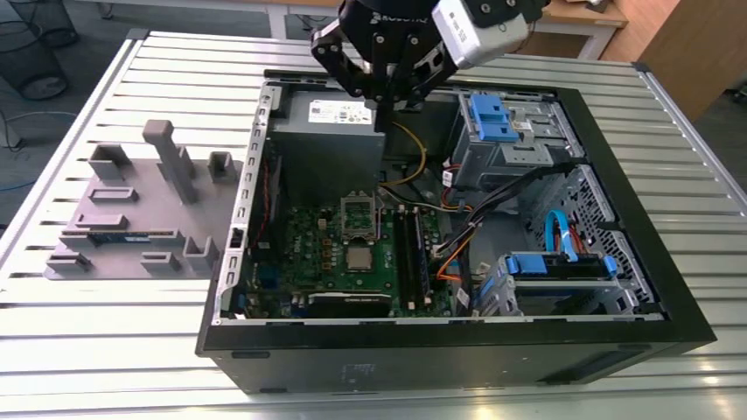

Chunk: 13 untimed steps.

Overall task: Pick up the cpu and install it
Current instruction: 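Close the cpu cover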

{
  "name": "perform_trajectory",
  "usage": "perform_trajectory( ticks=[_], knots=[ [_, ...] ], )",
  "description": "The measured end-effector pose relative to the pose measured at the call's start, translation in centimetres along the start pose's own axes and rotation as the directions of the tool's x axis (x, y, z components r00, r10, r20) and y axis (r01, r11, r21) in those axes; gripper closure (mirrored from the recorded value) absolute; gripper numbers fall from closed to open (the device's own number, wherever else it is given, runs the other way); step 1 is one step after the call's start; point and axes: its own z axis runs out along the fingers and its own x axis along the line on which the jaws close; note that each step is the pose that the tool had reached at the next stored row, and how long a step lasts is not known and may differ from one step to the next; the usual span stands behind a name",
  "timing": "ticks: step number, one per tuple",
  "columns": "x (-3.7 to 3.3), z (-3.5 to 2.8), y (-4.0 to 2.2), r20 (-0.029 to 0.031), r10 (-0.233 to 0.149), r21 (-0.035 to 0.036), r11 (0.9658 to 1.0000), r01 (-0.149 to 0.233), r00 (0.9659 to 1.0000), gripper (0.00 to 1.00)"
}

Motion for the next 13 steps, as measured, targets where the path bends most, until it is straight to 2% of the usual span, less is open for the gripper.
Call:
perform_trajectory(
  ticks=[13],
  knots=[
    [0.00, 2.07, -0.05, 0.0000, 0.000, 0.0000, 1.0000, 0.000, 1.0000, 0.89]
  ],
)
